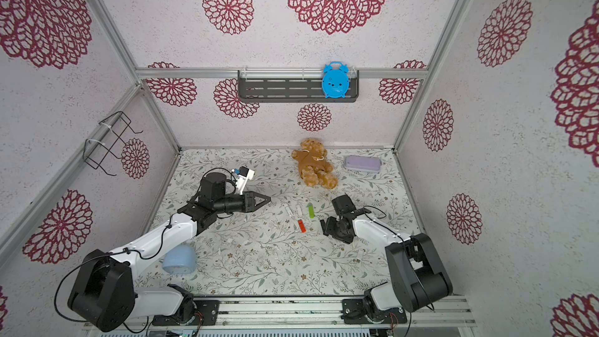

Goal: Close the usb drive cover
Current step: Pick up the USB drive from the center of the board.

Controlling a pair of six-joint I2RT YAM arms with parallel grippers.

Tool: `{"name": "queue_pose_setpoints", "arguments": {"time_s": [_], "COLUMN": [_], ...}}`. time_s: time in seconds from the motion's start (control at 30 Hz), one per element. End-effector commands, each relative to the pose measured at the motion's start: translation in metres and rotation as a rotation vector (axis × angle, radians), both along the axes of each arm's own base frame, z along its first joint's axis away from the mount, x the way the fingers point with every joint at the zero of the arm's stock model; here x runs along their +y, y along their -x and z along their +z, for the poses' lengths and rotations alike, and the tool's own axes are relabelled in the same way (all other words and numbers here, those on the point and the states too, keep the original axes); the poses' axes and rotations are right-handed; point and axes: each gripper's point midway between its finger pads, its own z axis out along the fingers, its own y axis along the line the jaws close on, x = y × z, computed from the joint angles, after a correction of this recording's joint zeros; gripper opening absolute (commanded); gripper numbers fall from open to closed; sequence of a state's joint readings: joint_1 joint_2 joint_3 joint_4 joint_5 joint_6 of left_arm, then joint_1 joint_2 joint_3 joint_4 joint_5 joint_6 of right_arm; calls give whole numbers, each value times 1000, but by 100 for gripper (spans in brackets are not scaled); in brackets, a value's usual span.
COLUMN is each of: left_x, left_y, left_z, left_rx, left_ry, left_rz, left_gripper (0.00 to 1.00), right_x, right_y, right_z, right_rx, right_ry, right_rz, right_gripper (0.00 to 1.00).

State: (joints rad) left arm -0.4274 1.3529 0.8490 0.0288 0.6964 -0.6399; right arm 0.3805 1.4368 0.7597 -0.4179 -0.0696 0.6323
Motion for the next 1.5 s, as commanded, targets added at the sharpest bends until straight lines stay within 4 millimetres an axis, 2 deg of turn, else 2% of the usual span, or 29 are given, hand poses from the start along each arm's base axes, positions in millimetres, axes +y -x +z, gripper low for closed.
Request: {"name": "queue_pose_setpoints", "arguments": {"time_s": [0.0, 0.1, 0.23, 0.5, 0.63, 0.73, 0.93, 1.23, 1.47], "left_x": [3, 2, 2, -1, -2, -2, -3, -3, -2], "left_y": [1, 1, 2, -2, -3, -4, -4, -2, -2], "left_z": [10, 10, 9, 7, 7, 6, 5, 3, 2], "left_rx": [-32, -31, -29, -21, -20, -17, -15, -7, -8], "left_ry": [2, 1, 1, 6, 7, 6, 6, 3, -2], "left_rz": [6, 6, 4, -5, -6, -7, -10, -15, -12], "left_gripper": [8, 8, 8, 8, 8, 8, 9, 9, 9], "right_x": [-14, -30, -42, -34, -32, -37, -50, -38, -41], "right_y": [-17, -17, -7, 23, 38, 45, 41, 46, 52], "right_z": [19, 13, -1, -18, -20, -20, -22, -35, -36], "right_rx": [-72, -57, 4, 138, 187, 218, 216, 248, 262], "right_ry": [114, 176, 228, 224, 248, 307, 392, 301, 276], "right_rz": [60, 70, 105, 200, 215, 204, 160, 101, 59], "right_gripper": [64, 68, 68, 63, 55, 49, 46, 38, 35]}}
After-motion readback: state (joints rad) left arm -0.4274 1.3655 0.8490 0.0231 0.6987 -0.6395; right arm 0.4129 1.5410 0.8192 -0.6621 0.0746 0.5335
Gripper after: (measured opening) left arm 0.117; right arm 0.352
